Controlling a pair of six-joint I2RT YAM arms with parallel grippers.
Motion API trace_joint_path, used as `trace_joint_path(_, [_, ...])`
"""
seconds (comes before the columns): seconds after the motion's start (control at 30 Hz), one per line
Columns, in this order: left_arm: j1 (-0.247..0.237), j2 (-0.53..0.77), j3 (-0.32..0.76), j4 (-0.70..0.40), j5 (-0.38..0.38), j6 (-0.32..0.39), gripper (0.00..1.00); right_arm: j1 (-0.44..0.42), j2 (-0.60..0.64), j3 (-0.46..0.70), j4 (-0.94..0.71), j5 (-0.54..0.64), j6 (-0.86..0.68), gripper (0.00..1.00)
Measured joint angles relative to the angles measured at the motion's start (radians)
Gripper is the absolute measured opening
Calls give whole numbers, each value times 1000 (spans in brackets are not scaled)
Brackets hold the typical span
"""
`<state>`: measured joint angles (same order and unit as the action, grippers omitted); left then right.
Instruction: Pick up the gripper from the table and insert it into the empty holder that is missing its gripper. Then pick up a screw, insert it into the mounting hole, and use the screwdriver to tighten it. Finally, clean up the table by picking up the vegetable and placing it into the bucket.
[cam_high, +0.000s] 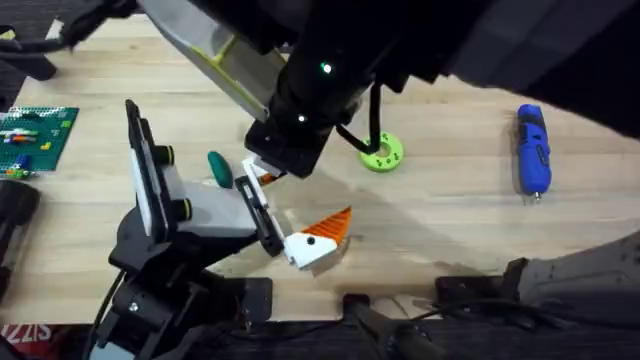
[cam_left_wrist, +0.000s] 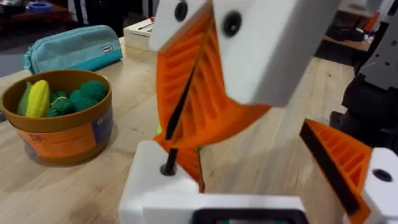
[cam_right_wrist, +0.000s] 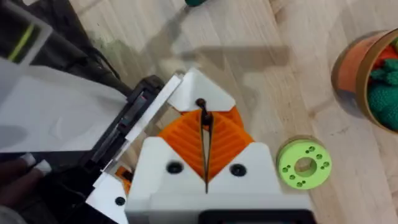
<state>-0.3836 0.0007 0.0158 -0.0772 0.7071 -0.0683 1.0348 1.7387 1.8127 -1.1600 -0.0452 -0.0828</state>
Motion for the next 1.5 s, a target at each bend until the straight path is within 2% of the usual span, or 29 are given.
trace_joint_path(0.47, [0, 0, 0, 0, 0, 0, 984, 0, 6, 0, 0, -1, 0, 11])
trace_joint_path(1.03, [3, 8, 0, -2, -27, -53, 984, -4, 47, 1, 7, -6, 0, 11])
trace_joint_path(1.5, [3, 12, 0, -1, -35, -52, 984, -22, 50, 1, 14, -35, 0, 11])
